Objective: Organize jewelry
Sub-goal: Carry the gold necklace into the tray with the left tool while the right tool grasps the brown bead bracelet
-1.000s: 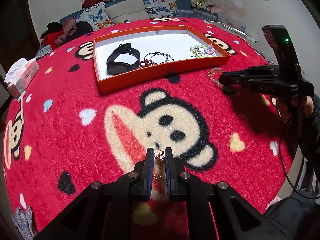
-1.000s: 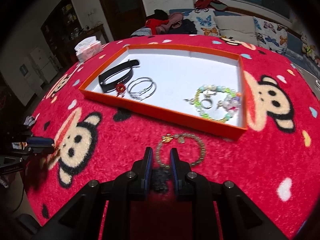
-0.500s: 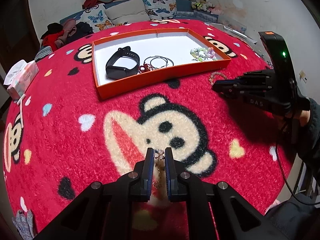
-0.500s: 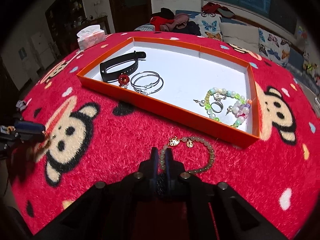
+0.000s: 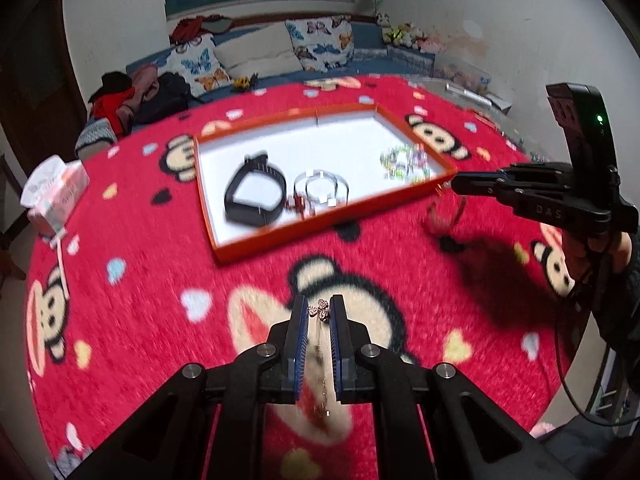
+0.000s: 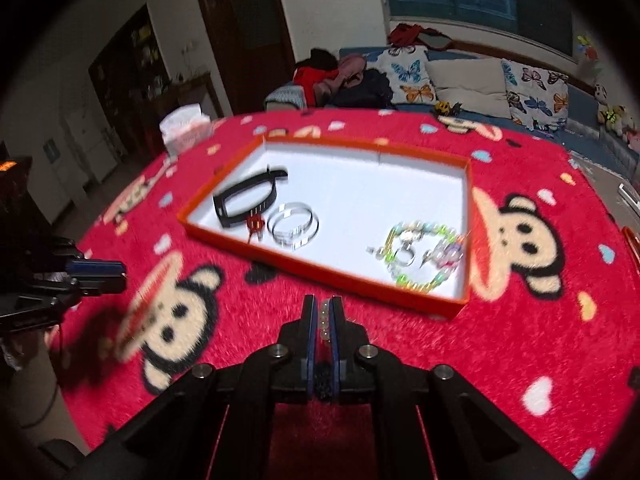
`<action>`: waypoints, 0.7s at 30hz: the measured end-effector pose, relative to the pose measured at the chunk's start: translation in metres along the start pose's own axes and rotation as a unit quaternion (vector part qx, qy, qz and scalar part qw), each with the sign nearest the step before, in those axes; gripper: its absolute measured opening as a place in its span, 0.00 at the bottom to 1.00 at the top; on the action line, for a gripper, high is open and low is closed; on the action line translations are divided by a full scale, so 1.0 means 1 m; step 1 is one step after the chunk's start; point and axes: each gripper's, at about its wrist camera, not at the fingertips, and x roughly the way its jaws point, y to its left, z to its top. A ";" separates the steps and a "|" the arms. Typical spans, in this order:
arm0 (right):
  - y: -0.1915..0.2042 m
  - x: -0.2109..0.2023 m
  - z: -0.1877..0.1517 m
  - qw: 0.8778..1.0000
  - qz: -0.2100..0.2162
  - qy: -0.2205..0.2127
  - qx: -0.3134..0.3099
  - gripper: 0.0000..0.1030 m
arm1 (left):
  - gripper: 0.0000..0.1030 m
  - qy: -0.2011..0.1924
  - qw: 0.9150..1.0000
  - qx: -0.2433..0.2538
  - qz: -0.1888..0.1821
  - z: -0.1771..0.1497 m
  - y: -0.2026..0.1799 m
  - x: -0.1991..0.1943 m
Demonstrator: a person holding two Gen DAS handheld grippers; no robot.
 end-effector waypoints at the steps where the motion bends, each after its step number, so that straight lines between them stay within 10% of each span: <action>1: -0.001 -0.003 0.003 1.000 0.002 -0.005 0.002 0.07 | 0.10 -0.004 1.000 0.001 0.001 0.004 0.000 -0.002; 21: -0.032 -0.021 0.064 0.996 -0.003 -0.084 0.023 0.07 | 0.10 -0.105 0.994 0.012 0.018 0.147 0.012 -0.045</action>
